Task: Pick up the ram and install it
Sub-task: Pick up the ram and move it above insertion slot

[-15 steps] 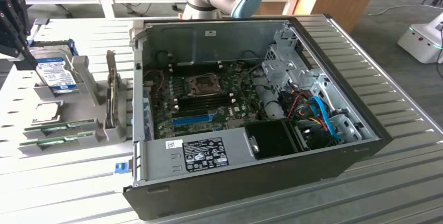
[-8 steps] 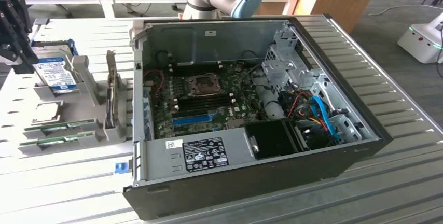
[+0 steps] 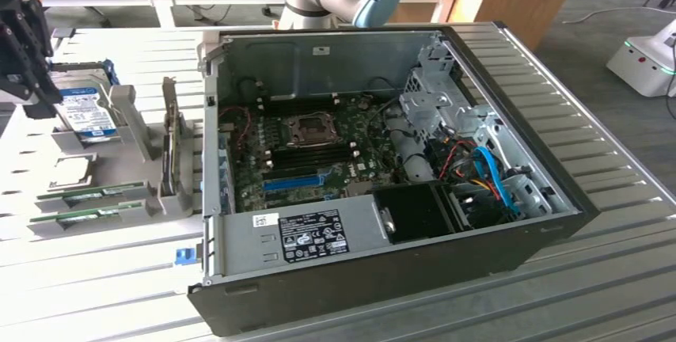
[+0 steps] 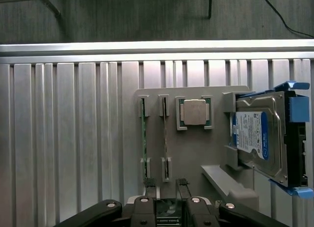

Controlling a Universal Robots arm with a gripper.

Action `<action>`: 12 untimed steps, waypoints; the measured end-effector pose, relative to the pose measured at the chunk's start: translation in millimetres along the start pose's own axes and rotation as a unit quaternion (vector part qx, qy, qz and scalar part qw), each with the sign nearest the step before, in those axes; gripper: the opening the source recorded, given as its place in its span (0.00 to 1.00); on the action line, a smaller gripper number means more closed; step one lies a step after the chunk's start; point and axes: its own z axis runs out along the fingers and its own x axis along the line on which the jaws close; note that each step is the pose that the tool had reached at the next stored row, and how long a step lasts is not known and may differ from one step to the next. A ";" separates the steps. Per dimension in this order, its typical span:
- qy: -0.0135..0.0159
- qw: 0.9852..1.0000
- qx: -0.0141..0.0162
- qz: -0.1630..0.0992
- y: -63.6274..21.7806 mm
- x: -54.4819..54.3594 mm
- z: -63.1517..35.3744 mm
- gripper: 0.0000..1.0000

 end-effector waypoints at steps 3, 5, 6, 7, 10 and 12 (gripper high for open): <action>0.000 1.000 0.000 0.000 -0.1 0.0 5.3 0.30; 0.000 1.000 0.000 0.000 -0.2 0.0 9.0 0.30; 0.000 1.000 0.000 0.000 -0.2 0.0 10.9 0.30; 0.000 1.000 0.000 0.000 -0.2 0.0 12.7 0.30; 0.000 1.000 0.000 0.000 -0.3 0.0 18.0 0.30; 0.000 1.000 0.000 0.000 -0.4 0.0 21.8 0.30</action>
